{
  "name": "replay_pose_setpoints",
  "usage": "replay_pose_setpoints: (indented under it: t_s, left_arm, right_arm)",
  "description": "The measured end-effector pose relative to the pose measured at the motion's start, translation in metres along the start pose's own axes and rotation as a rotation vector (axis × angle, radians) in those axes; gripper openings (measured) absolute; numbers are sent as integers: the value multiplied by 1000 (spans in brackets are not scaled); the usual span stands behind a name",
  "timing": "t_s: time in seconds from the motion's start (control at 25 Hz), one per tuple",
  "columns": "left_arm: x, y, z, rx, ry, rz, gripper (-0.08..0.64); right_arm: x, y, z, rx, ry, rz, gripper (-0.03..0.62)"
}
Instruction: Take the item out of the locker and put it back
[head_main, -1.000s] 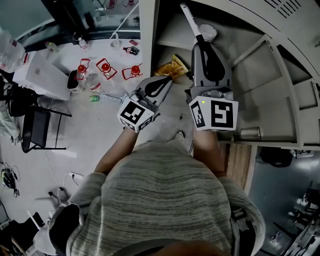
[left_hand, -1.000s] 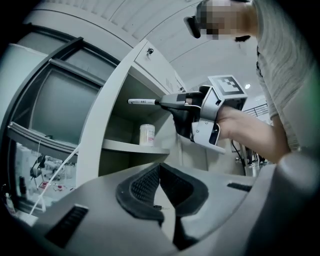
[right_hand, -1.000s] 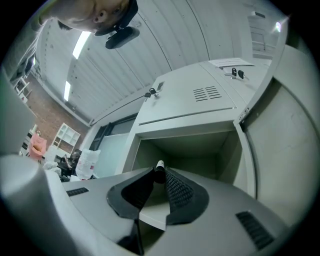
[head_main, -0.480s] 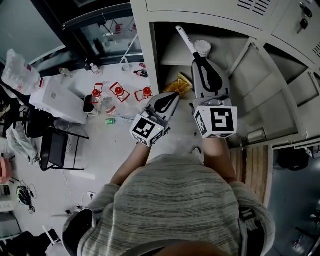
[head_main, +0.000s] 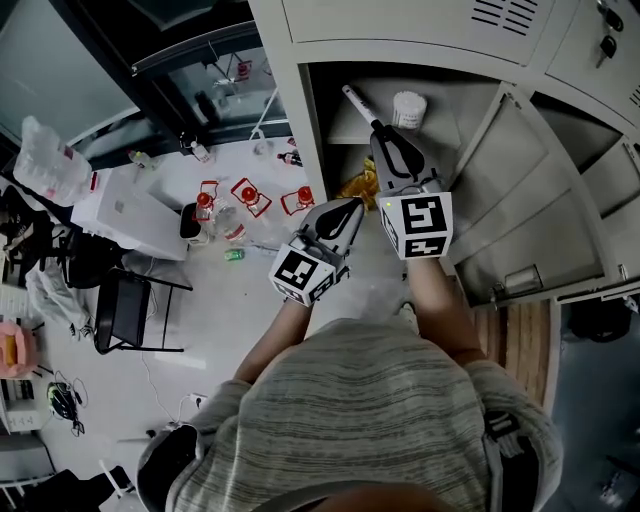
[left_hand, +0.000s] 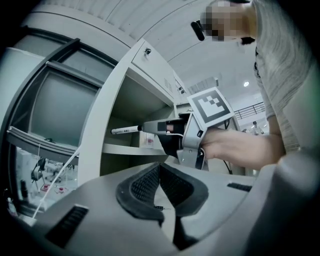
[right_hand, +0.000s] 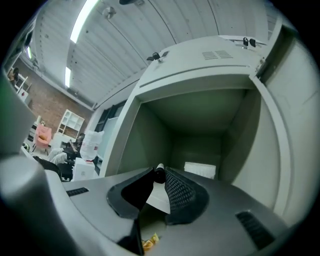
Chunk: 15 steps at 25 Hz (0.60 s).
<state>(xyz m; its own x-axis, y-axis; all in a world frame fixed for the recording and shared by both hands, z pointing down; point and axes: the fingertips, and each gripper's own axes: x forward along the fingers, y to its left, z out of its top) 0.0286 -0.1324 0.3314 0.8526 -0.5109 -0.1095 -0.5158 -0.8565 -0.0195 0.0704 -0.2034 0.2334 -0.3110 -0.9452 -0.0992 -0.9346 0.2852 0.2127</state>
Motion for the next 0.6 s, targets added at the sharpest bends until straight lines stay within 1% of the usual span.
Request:
replay_pose_setpoints:
  t_s: [0.28, 0.6]
  left_arm:
    - [2, 10, -10, -20, 15, 15, 8]
    - [7, 19, -20, -53, 20, 29, 8]
  right_arm:
    - [21, 11, -22, -6, 64, 37, 81]
    - [32, 14, -38, -34, 112, 45, 83]
